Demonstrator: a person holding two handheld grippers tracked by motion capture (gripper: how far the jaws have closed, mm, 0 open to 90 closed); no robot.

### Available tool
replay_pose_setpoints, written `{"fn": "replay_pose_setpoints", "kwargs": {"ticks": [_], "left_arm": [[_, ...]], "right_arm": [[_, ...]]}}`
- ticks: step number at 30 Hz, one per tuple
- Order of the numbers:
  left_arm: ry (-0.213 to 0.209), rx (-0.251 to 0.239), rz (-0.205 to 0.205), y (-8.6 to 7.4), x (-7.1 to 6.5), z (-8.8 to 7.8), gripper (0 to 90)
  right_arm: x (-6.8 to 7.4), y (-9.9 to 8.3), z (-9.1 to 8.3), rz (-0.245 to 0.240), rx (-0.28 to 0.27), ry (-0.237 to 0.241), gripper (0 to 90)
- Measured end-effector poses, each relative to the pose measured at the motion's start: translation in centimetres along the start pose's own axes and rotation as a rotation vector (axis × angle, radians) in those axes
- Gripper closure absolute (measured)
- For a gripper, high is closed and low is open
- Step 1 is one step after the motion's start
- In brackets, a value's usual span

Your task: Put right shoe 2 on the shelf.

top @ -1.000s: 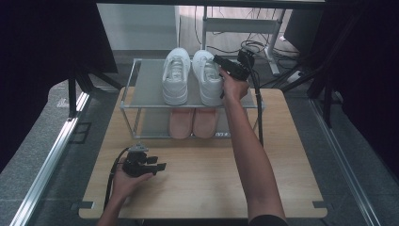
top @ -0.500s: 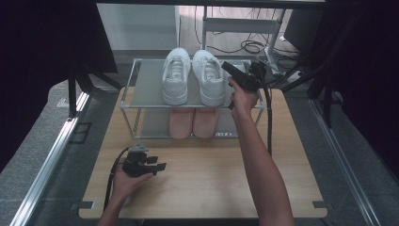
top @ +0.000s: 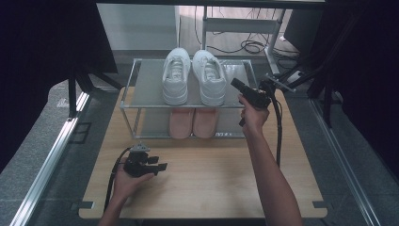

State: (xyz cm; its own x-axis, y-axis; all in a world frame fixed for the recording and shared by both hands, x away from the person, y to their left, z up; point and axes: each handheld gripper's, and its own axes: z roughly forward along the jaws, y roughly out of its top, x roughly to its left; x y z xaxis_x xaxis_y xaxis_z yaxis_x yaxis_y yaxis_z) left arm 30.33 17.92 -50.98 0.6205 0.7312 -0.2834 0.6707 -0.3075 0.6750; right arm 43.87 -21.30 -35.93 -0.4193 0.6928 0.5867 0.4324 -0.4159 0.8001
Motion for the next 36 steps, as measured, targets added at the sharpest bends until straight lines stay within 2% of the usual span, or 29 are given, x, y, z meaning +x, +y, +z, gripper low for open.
{"fn": "replay_pose_setpoints", "kwargs": {"ticks": [9,12,17,22,28,30,31,36], "left_arm": [[0.000,-0.002,0.006,0.5,-0.2,0.2,47.1],[0.000,-0.002,0.015,0.5,-0.4,0.2,47.1],[-0.001,-0.006,0.021,0.3,-0.7,-0.1,47.0],[0.007,-0.017,0.021,0.2,-0.7,-0.7,47.0],[0.016,-0.027,0.012,0.0,-0.5,-1.1,47.0],[0.019,-0.030,0.007,-0.1,-0.4,-1.2,47.0],[0.019,-0.030,0.005,-0.1,-0.4,-1.3,47.0],[0.018,-0.030,0.005,-0.2,-0.3,-1.3,47.0]], "right_arm": [[-0.4,-1.9,-1.4,-0.007,0.023,0.019,88.3],[-0.4,-2.4,-1.6,-0.009,0.033,0.023,88.4],[-0.2,-3.6,-1.4,0.029,0.064,0.052,88.9],[0.4,-4.0,-1.2,0.021,0.075,0.061,89.3],[0.6,-4.6,-0.5,0.016,0.094,0.058,89.4],[0.6,-4.6,-0.6,0.018,0.071,0.044,90.0],[0.4,-4.5,-0.7,0.008,0.061,0.036,90.0],[-0.5,-3.9,-0.6,0.034,0.060,0.016,90.0]]}}
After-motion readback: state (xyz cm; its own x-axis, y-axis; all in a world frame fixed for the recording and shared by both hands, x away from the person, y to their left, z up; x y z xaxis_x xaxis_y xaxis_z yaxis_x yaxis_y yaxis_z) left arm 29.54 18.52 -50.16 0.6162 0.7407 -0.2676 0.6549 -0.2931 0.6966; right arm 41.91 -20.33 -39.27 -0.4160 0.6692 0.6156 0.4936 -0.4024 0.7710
